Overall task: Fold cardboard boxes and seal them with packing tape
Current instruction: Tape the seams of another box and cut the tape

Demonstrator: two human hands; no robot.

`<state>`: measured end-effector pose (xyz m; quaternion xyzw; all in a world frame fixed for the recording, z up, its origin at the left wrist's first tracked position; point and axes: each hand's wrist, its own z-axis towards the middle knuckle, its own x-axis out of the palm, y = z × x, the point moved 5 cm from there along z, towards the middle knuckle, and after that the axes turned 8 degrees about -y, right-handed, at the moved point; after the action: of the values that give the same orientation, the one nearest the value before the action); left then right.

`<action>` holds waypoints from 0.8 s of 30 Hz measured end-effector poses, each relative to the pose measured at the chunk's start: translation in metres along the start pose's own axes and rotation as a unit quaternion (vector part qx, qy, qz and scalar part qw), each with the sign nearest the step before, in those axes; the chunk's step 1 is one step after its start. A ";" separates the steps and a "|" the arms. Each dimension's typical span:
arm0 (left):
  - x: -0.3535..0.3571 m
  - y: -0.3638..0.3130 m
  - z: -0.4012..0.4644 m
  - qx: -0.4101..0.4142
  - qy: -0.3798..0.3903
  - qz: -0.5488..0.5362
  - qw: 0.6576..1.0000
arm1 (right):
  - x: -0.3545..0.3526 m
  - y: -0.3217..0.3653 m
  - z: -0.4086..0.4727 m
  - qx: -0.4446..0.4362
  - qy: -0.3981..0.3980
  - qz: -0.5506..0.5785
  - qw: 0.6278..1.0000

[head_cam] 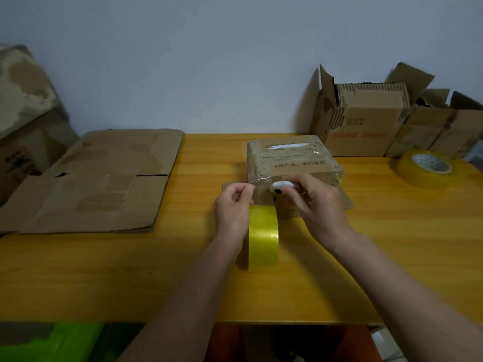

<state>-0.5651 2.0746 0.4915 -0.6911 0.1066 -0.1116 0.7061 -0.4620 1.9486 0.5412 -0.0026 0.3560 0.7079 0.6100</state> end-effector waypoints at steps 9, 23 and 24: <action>0.001 -0.001 0.002 0.015 0.008 0.016 1.000 | 0.012 0.012 -0.001 -0.111 0.070 -0.035 0.991; 0.002 -0.002 0.002 -0.010 0.070 0.043 0.997 | 0.003 -0.080 -0.059 0.328 0.239 -0.124 0.905; 0.002 -0.002 0.003 -0.011 0.075 0.045 0.996 | 0.002 -0.077 -0.053 0.283 0.233 -0.185 0.912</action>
<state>-0.5620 2.0763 0.4937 -0.6834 0.1913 -0.1296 0.6925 -0.4189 1.9231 0.4621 -0.0605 0.6667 0.4310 0.6050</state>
